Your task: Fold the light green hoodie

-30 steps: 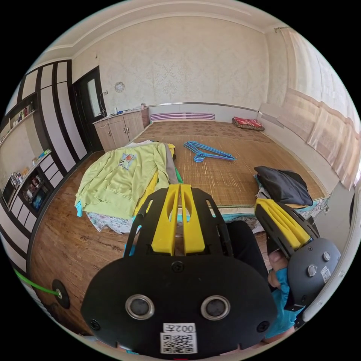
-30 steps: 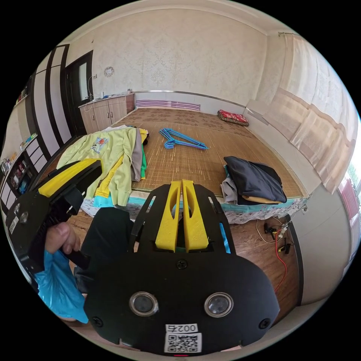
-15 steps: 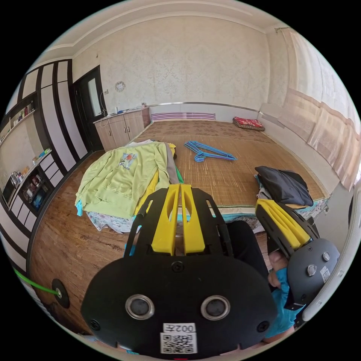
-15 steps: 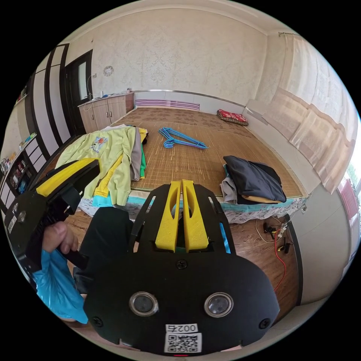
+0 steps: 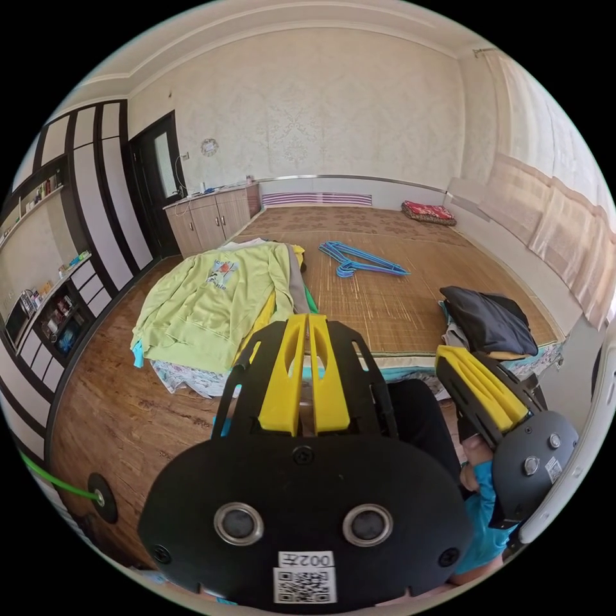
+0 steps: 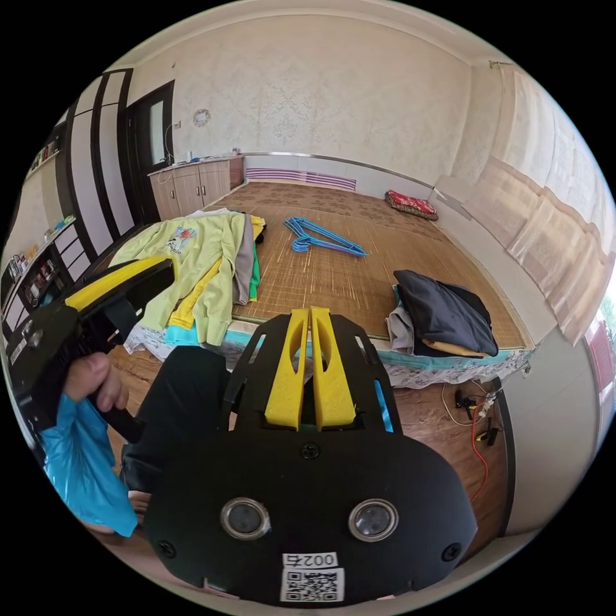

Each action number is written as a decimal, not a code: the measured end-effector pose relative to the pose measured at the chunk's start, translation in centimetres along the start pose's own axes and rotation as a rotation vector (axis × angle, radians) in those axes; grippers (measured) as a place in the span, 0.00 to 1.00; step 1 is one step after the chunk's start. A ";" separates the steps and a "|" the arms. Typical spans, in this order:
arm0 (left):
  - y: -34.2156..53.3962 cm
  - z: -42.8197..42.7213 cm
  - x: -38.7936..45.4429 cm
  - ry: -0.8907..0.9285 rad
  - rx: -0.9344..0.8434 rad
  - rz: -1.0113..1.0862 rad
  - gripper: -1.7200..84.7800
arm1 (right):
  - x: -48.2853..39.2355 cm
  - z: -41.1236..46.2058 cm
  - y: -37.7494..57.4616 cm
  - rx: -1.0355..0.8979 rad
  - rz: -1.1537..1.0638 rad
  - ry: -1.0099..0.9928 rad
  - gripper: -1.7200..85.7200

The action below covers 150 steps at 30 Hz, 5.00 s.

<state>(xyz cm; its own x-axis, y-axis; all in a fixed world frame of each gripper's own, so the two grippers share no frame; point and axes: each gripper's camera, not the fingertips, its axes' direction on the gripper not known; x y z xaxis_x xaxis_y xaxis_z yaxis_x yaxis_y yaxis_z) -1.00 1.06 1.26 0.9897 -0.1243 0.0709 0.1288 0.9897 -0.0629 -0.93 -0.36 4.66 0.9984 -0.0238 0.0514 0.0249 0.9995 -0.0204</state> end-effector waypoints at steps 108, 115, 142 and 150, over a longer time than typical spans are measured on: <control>-4.2 3.7 -8.9 0.516 0.056 0.455 0.01 | 27.4 3.6 3.1 0.428 0.289 0.050 0.06; -4.0 0.7 -4.8 0.628 0.079 0.587 0.01 | 31.1 -0.3 5.2 0.490 0.339 0.127 0.06; -2.8 -12.1 4.5 0.987 0.217 0.895 0.01 | 43.2 -14.4 11.9 0.608 0.443 0.369 0.06; -2.1 -7.9 5.2 0.867 0.037 0.839 0.01 | 37.7 -6.3 8.3 0.377 0.137 0.011 0.06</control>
<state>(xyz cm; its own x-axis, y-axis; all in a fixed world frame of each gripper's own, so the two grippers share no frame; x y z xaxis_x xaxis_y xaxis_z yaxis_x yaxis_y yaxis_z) 4.39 -2.26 -6.09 0.4793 0.5654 -0.6712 -0.5622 0.7851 0.2599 37.28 6.93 0.12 0.9917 0.1116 0.0630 -0.1265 0.9313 0.3417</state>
